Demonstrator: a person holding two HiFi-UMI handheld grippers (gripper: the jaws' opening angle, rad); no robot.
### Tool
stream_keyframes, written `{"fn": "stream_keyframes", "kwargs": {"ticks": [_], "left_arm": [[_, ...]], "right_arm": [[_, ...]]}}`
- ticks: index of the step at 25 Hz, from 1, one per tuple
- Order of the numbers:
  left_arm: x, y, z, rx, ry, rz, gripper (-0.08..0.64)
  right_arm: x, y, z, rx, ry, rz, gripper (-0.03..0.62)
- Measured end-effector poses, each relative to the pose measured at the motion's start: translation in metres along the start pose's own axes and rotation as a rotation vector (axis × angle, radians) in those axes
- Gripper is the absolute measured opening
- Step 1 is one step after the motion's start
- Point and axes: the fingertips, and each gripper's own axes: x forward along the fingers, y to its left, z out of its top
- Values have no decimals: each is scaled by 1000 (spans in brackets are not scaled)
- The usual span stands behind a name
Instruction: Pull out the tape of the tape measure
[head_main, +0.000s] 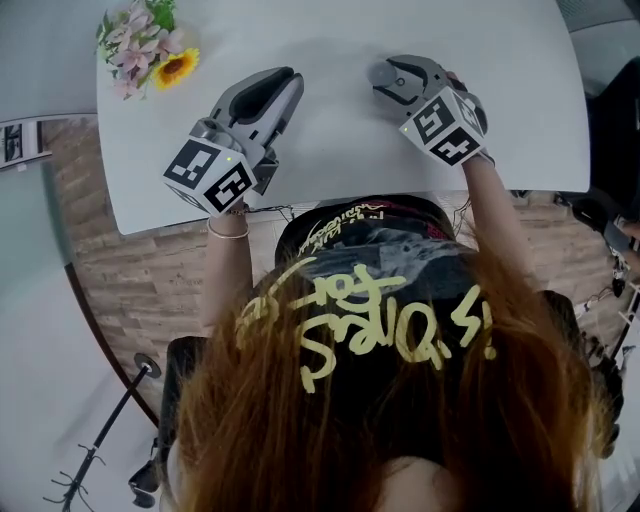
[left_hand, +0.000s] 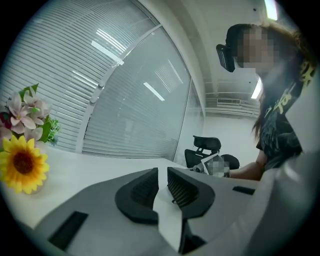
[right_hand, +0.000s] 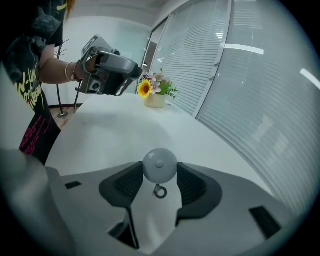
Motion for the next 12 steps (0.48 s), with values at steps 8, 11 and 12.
{"fn": "stream_keyframes", "kwargs": {"ticks": [8, 11, 12], "left_arm": [[2, -1, 1, 0, 4, 0, 51], [2, 1, -1, 2, 8, -1, 51], [2, 1, -1, 2, 9, -1, 51]], "right_arm": [[1, -4, -10, 23, 77, 24, 206], [6, -5, -14, 39, 95, 27, 206], [7, -4, -15, 45, 103, 35, 206]]}}
